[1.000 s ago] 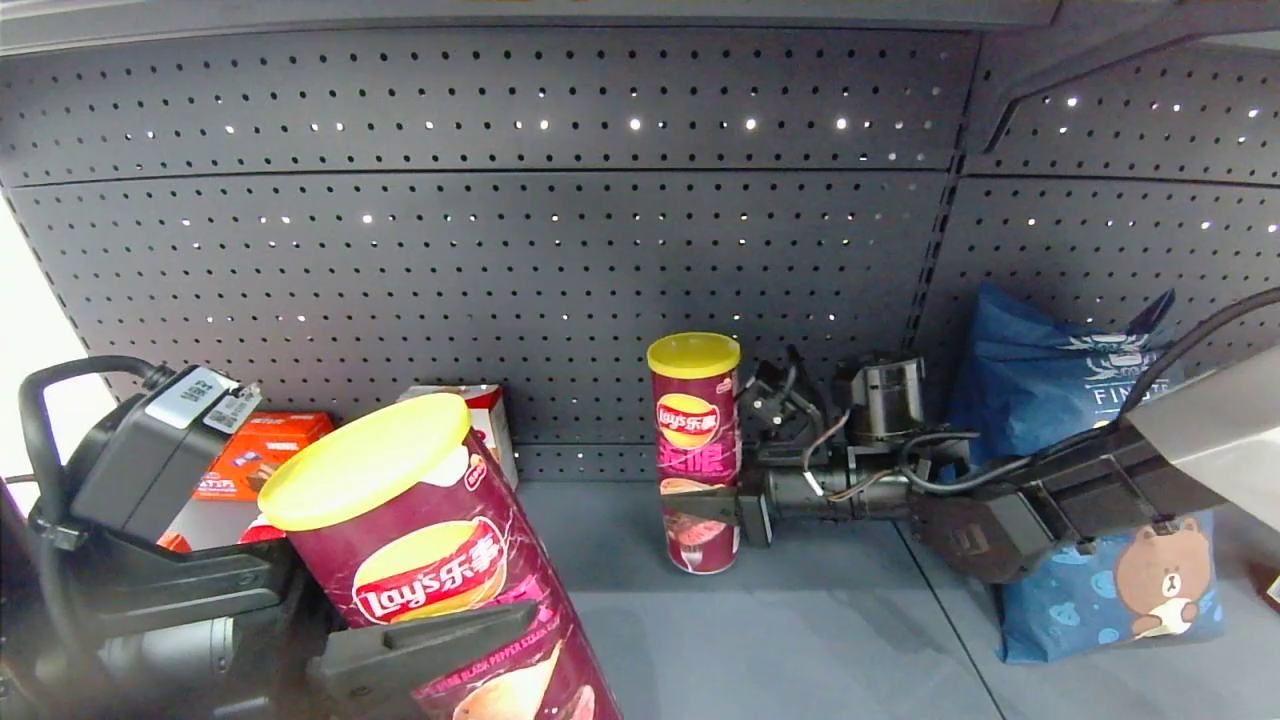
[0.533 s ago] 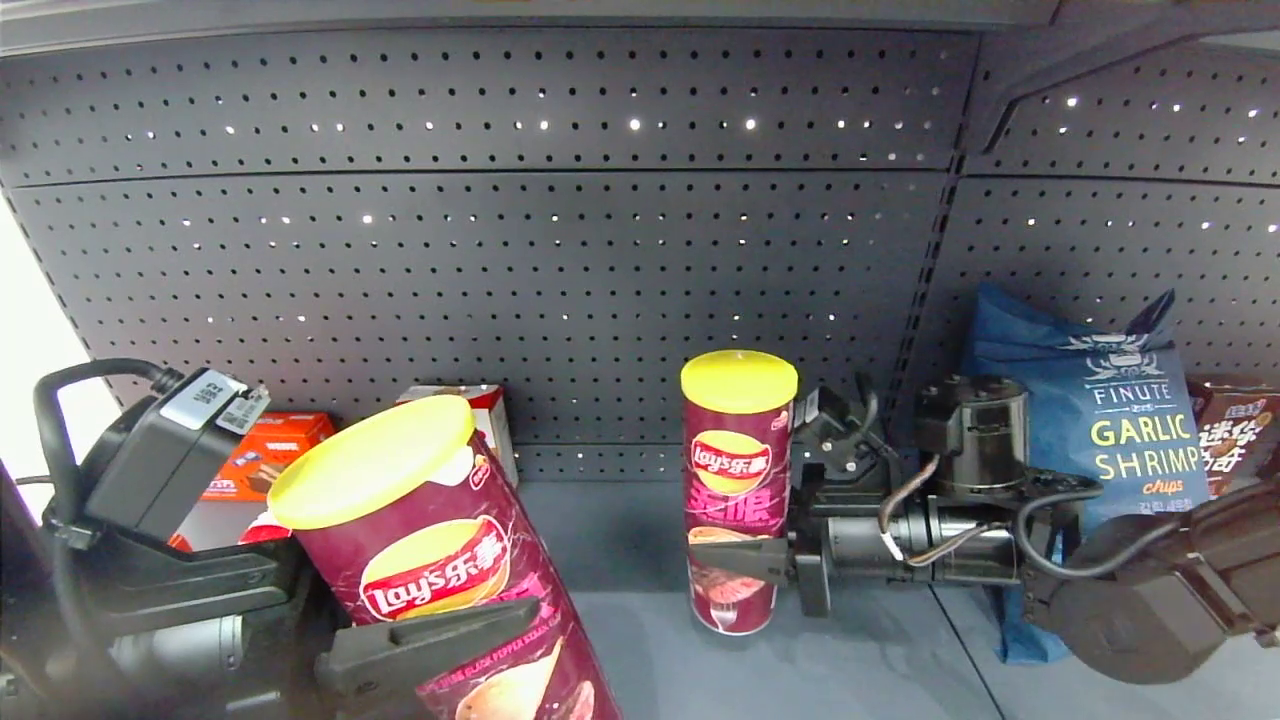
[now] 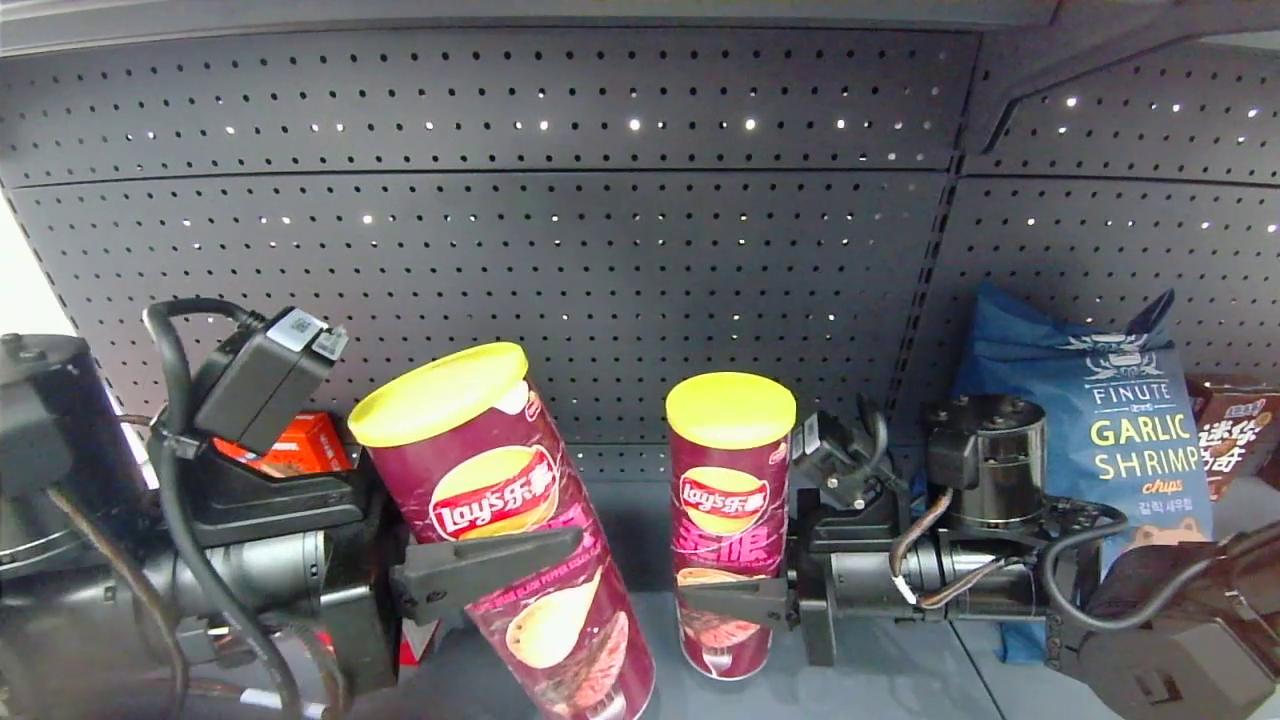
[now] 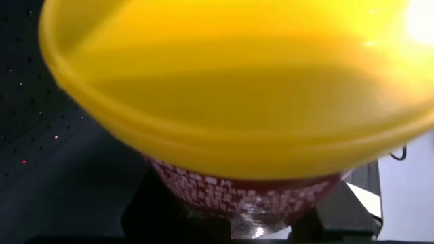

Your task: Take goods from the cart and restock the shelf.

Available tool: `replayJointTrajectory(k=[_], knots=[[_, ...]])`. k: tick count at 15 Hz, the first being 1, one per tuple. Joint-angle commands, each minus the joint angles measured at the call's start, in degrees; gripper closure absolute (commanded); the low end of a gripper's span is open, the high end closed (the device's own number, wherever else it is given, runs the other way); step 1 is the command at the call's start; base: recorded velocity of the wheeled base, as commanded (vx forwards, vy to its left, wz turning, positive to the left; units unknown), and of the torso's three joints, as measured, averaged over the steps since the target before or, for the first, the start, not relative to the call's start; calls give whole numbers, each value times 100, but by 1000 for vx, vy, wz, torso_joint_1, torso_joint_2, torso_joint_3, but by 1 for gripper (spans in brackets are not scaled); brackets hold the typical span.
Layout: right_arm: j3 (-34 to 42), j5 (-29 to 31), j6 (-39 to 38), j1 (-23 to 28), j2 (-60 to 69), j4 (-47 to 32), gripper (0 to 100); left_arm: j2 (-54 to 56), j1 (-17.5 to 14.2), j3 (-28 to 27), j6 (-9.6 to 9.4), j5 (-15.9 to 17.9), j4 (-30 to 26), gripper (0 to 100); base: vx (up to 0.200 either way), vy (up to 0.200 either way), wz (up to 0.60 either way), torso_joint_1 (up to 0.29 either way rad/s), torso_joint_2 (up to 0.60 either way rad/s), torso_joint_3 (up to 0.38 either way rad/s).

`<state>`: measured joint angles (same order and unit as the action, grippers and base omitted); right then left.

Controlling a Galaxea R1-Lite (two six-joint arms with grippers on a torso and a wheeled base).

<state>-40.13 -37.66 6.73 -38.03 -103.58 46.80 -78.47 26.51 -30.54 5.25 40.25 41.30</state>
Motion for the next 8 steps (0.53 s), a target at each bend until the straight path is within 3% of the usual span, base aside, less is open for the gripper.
replayJointTrajectory(k=[1, 4, 8], knots=[[190, -5, -14, -37, -312, 462, 100, -309, -173, -225, 2, 9, 1, 100, 0, 0, 0, 0, 0, 0], [322, -31, -31, -46, -777, 1182, 100, -511, -410, -400, -7, 9, 9, 100, 0, 0, 0, 0, 0, 0], [374, -58, -225, -55, -900, 1464, 100, -687, -498, -532, -24, 9, 9, 100, 0, 0, 0, 0, 0, 0]])
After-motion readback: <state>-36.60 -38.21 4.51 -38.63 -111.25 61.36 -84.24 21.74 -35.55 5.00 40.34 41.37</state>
